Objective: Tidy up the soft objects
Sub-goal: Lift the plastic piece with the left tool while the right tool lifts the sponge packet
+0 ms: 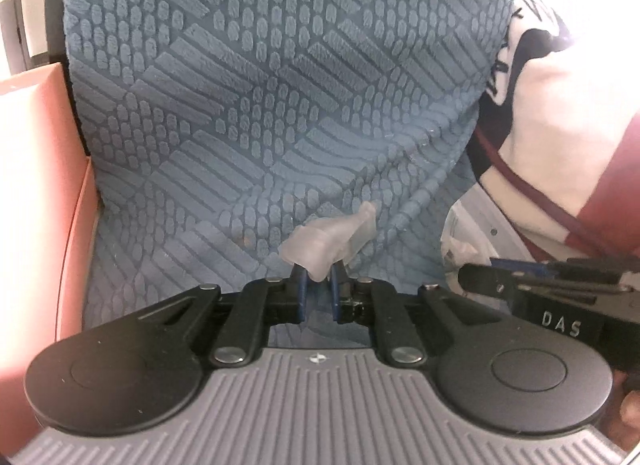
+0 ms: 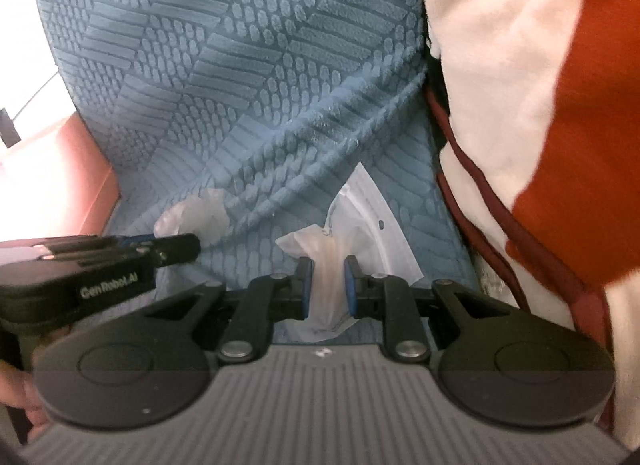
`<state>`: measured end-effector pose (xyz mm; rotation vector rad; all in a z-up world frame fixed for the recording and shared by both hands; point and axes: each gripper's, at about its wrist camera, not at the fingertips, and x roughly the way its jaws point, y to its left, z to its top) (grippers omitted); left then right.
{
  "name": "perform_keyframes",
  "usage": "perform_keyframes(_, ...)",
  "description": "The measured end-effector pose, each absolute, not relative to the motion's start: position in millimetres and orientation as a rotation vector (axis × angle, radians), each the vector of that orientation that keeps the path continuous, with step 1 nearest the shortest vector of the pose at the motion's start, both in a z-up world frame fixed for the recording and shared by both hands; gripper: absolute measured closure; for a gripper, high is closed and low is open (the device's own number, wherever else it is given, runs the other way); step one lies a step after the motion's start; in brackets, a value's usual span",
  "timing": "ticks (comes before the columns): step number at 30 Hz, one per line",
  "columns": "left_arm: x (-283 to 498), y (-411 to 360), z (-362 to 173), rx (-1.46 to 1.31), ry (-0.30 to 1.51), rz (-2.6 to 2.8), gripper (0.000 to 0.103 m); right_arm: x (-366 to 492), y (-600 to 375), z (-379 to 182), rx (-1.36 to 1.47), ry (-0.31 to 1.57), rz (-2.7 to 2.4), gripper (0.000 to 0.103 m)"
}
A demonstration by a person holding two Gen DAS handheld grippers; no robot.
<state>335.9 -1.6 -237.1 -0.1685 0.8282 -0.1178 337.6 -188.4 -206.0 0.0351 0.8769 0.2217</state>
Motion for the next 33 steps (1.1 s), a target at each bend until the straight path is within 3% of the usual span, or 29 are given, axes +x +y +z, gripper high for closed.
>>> perform_keyframes(33, 240, 26, -217, -0.312, 0.798, -0.078, 0.091, 264, -177, -206, 0.039, 0.858, 0.287, 0.082)
